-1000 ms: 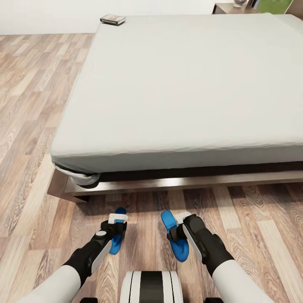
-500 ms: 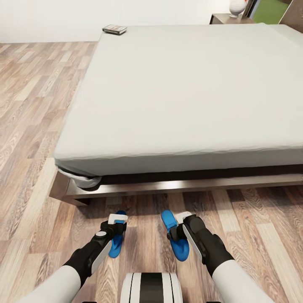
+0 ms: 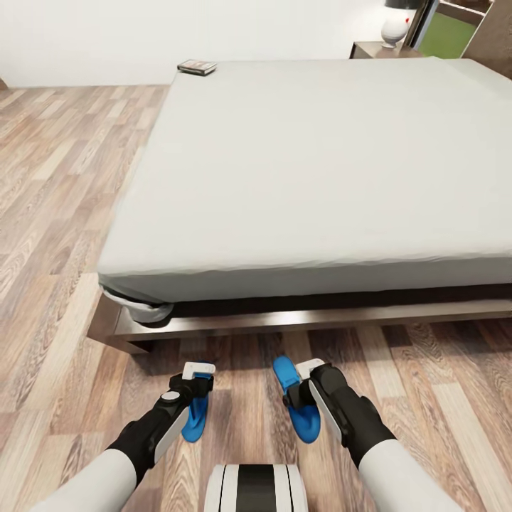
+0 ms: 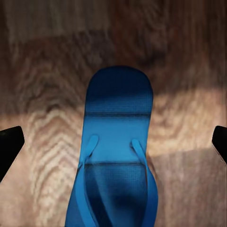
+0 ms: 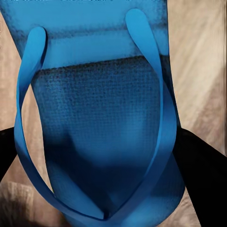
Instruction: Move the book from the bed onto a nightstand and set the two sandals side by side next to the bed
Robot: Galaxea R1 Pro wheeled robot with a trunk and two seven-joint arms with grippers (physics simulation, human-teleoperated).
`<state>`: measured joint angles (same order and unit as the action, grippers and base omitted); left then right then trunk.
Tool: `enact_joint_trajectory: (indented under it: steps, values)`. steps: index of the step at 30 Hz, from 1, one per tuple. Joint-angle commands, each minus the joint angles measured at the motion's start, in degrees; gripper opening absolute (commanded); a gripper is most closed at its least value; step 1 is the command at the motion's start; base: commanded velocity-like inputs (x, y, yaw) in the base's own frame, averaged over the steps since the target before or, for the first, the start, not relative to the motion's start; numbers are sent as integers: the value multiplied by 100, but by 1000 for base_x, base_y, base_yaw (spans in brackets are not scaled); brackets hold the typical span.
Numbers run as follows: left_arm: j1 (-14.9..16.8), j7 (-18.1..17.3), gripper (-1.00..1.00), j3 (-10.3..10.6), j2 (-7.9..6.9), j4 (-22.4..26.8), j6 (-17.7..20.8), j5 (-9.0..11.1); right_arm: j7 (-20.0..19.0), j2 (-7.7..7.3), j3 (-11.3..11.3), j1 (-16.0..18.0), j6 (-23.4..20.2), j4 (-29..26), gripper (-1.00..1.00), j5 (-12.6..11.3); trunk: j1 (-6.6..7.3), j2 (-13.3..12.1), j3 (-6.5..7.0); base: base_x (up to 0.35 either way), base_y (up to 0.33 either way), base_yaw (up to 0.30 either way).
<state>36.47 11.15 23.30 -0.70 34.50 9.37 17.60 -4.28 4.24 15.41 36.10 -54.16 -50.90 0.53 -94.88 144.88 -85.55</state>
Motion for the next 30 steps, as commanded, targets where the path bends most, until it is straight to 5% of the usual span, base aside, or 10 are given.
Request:
enact_joint_trajectory:
  steps: [1,30]
  values:
    - [2,52,100,41,-6,11,26,47,-12,-4,1,2,-24,1,-100,0,3,0,19,0,0,0]
    - [-43,71,100,43,17,-308,-28,45,10,0,12,2,-23,17,-100,8,6,-1,41,0,64,0]
